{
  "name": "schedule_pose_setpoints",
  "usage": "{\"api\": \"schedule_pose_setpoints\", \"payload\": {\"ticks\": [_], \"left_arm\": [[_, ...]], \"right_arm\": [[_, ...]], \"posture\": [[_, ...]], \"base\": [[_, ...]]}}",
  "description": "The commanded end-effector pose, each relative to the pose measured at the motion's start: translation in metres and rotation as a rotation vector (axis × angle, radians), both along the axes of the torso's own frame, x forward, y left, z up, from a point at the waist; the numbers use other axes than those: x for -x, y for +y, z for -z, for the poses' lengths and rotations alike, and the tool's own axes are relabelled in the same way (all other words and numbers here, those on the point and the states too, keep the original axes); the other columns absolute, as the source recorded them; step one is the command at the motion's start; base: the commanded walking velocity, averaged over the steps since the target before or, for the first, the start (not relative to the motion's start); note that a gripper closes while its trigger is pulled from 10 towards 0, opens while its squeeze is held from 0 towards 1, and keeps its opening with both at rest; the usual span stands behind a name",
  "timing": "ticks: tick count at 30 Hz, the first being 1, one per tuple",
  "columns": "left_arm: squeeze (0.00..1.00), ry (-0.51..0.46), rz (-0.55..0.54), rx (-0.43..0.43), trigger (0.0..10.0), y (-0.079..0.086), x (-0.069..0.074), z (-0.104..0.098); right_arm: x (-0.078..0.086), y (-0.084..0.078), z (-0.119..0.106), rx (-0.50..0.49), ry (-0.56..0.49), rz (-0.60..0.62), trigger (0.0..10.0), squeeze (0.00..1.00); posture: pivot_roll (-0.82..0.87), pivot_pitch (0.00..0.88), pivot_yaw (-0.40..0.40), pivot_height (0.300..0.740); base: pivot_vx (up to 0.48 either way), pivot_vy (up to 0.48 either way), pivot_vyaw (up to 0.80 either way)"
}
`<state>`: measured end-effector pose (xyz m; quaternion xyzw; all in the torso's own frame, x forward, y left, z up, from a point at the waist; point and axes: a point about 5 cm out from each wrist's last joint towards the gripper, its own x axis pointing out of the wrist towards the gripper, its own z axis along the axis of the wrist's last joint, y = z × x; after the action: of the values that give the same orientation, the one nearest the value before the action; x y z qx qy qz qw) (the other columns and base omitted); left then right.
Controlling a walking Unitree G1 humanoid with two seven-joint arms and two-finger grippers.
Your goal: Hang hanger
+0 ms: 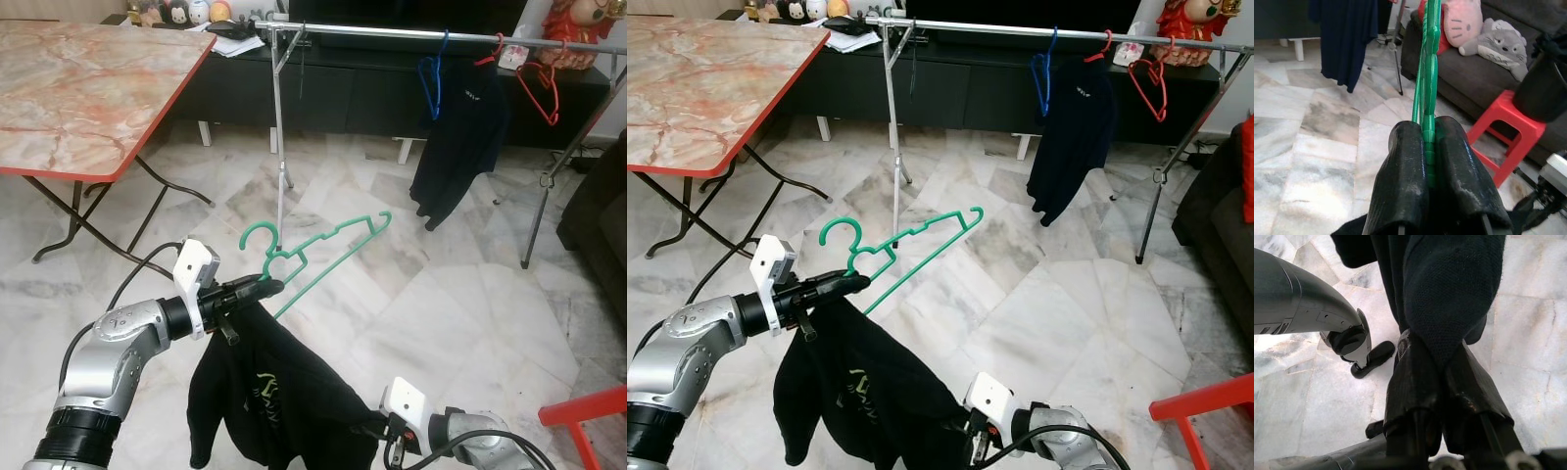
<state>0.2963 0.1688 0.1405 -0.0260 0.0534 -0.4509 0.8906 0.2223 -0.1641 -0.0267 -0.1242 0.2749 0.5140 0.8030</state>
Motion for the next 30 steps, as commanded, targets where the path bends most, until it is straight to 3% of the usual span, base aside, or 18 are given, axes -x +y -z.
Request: {"api": "schedule_pose_setpoints", "payload": {"ticks": [1,3,6,8,10,11,16,22,28,29,30], "left_arm": [[0.00,-0.062,-0.014,0.027,10.0,0.000,-0.004,-0.015],[0.00,-0.073,-0.055,0.110,10.0,-0.002,-0.008,-0.023],[0.00,-0.068,-0.075,0.155,10.0,-0.003,-0.010,-0.027],[0.00,-0.073,-0.100,0.254,10.0,-0.008,-0.013,-0.036],[0.00,-0.073,-0.100,0.254,10.0,-0.008,-0.013,-0.036],[0.00,-0.085,-0.151,0.341,10.0,-0.011,-0.018,-0.044],[0.00,-0.095,-0.209,0.408,10.0,-0.011,-0.023,-0.050],[0.00,-0.111,-0.443,0.546,10.0,0.005,-0.039,-0.062],[0.00,-0.110,-0.473,0.565,10.0,0.007,-0.039,-0.065],[0.00,-0.108,-0.464,0.558,10.0,0.006,-0.038,-0.065],[0.00,-0.107,-0.414,0.497,10.0,0.002,-0.036,-0.062]], "right_arm": [[-0.001,-0.002,-0.001,0.005,-0.008,0.004,0.0,0.00],[-0.002,-0.002,-0.002,0.004,-0.011,0.007,0.0,0.00],[-0.002,-0.002,-0.002,0.003,-0.014,0.010,0.0,0.00],[-0.003,0.000,-0.002,-0.001,-0.018,0.011,0.0,0.00],[-0.003,0.000,-0.002,-0.001,-0.018,0.011,0.0,0.00],[-0.002,0.002,-0.002,-0.007,-0.016,0.008,0.0,0.00],[-0.001,0.004,-0.001,-0.014,-0.011,0.003,0.0,0.00],[0.000,0.005,-0.001,-0.018,-0.007,-0.001,0.0,0.00],[0.000,0.007,-0.001,-0.024,-0.004,-0.006,0.0,0.00],[0.000,0.008,-0.001,-0.025,-0.003,-0.008,0.0,0.00],[0.000,0.008,0.000,-0.025,-0.003,-0.009,0.0,0.00]], "posture": [[0.03,0.053,-0.076,0.740],[0.03,0.053,-0.075,0.740],[0.03,0.053,-0.075,0.740],[0.03,0.054,-0.074,0.740],[0.03,0.054,-0.074,0.740],[0.03,0.054,-0.073,0.740],[0.03,0.053,-0.073,0.740],[0.03,0.051,-0.072,0.740],[0.03,0.051,-0.072,0.740],[0.03,0.051,-0.072,0.740],[0.03,0.051,-0.072,0.740]], "base": [[0.000,0.000,0.00],[0.000,0.000,0.00],[0.000,0.000,0.00],[0.000,0.000,0.00],[0.000,0.000,0.00],[0.000,0.000,0.00],[0.000,0.000,0.00],[0.000,0.000,0.00],[0.000,0.000,0.00],[0.000,0.000,0.00],[0.000,0.000,0.00]]}}
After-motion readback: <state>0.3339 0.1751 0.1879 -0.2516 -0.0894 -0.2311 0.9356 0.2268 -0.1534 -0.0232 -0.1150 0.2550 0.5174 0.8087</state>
